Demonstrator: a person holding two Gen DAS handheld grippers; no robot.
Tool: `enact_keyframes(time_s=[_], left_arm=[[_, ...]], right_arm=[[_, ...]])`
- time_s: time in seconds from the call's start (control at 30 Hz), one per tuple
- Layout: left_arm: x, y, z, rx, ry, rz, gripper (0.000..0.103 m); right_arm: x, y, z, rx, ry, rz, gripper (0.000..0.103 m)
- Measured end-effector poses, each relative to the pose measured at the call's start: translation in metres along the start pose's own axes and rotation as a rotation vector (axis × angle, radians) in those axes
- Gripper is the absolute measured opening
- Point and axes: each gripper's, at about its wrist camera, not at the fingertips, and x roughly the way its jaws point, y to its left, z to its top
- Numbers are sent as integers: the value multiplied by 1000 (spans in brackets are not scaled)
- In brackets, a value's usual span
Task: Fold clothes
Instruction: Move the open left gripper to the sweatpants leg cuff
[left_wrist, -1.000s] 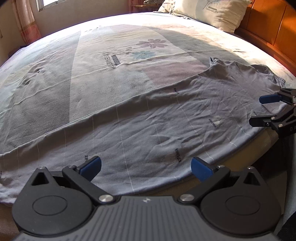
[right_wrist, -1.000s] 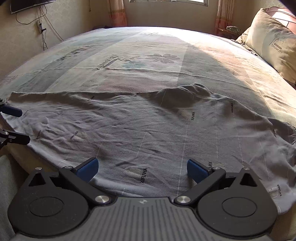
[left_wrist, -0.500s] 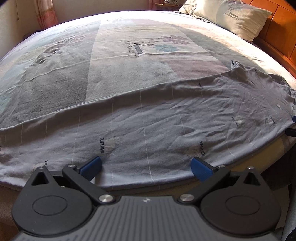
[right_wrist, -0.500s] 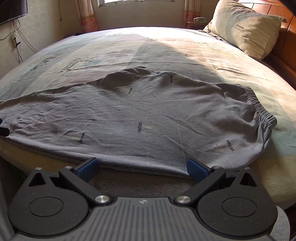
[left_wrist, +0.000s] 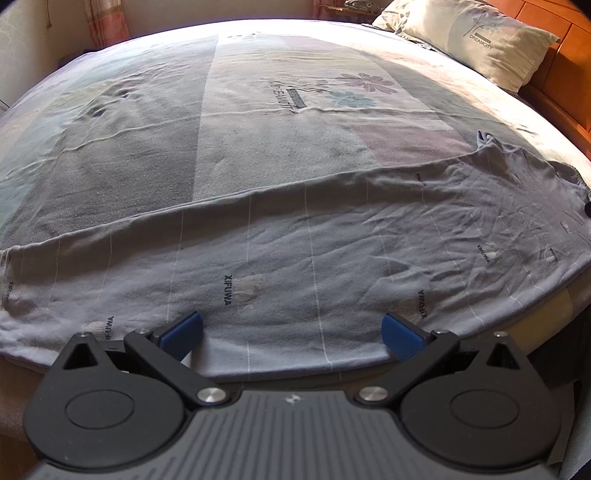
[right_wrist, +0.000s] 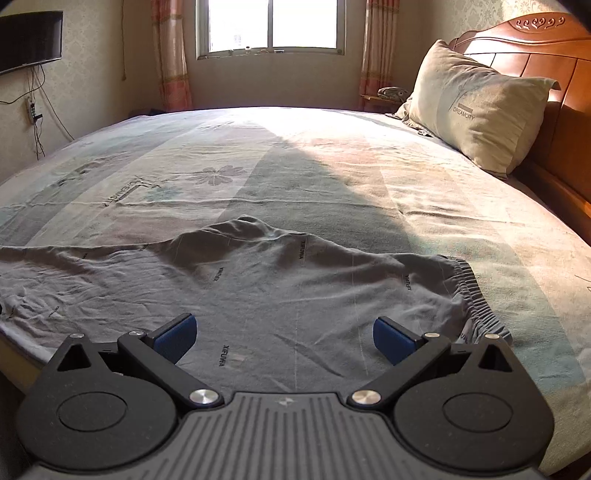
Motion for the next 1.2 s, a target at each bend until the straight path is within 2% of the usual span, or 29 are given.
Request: enact_keyframes(time_s=[0.1, 0.23, 0.3, 0.43, 0.5, 0.57, 0.67, 0.83, 0.97, 1.1, 1.13, 1.2], left_arm=[[0, -2, -3, 9, -8, 8, 103], [-1, 0, -4, 8, -15, 2, 103], [-2, 2, -4, 2, -13, -2, 103], [-1, 2, -4, 3, -15, -1, 103], [-1, 2, -3, 3, -15, 3, 103], [-1, 2, -3, -1, -16, 3, 103], [-6, 7, -2, -31, -22, -8, 103], [-16, 18, 3, -70, -60, 12, 103], [-9, 30, 2, -98, -15, 5, 102], [-43, 49, -1, -121, -102, 12, 102], [-52, 60, -3, -151, -129, 12, 102], [-65, 94, -9, -286, -166, -17, 102]], right_arm=[[21, -31, 5, 99, 11, -9, 103], [39, -67, -9, 165, 114, -125, 103], [26, -77, -14, 199, 89, -93, 103], [-1, -75, -17, 203, 56, -88, 103], [-6, -69, -16, 189, 41, -41, 103], [-2, -65, -19, 211, 50, 20, 103], [10, -64, -36, 244, 72, 20, 103], [5, -75, -38, 321, 39, 65, 103], [3, -79, -40, 357, 22, 82, 103], [-4, -67, -36, 327, 36, 35, 103], [-8, -61, -36, 317, 35, 46, 103], [-15, -48, -34, 291, 26, 84, 103]])
